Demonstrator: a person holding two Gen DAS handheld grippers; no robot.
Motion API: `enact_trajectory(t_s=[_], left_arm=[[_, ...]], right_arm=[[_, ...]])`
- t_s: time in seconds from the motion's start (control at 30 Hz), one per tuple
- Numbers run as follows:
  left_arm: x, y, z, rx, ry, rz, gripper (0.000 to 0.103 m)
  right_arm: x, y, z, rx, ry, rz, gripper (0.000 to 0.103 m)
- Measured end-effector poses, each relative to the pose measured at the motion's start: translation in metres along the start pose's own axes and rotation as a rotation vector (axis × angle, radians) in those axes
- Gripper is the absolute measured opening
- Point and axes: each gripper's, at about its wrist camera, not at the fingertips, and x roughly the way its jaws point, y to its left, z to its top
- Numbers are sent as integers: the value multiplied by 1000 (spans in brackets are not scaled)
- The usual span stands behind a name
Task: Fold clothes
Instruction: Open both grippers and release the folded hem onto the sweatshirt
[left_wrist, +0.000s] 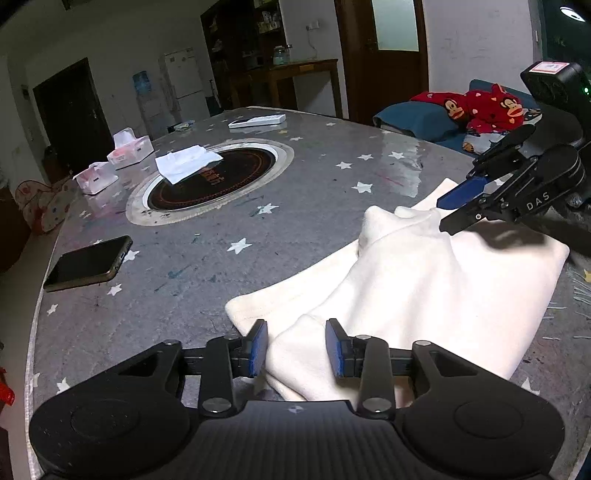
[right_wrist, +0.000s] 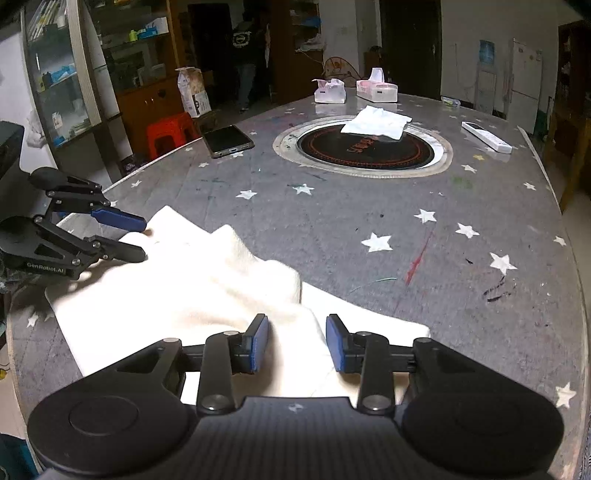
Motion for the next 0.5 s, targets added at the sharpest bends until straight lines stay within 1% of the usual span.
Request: enact_trajectory(t_s=[0.07, 0.1, 0.2, 0.23, 0.3, 0.33, 0.37, 0.4, 0.43, 0.5], left_arm=[[0, 0, 0, -3, 1, 0, 19], [1, 0, 0, -4, 1, 0, 9], [1, -1, 0, -8, 2, -1, 7], [0, -1, 1, -7, -4, 4, 6], [-6, -2, 3, -2, -21, 17, 6], [-8, -3, 5, 0, -29, 24, 5], [-11, -3, 6, 2, -37, 30, 5], [-14, -4, 8, 5, -46, 37, 5], [-17, -4, 10, 7, -58, 44, 5], [-25, -5, 16, 11, -85, 60, 5]], right_arm=[[0, -1, 0, 5, -3, -5, 34], [0, -1, 1, 6, -3, -5, 34], [1, 0, 1, 3, -1, -3, 34], [1, 1, 1, -1, 0, -3, 33], [0, 2, 1, -8, -1, 0, 25], [-1, 3, 1, -16, -3, -4, 16], [-1, 5, 1, -26, -4, -10, 12], [-2, 6, 2, -36, -6, -19, 9], [-3, 7, 2, -45, -11, -30, 5], [-11, 11, 5, -66, -39, -51, 4]])
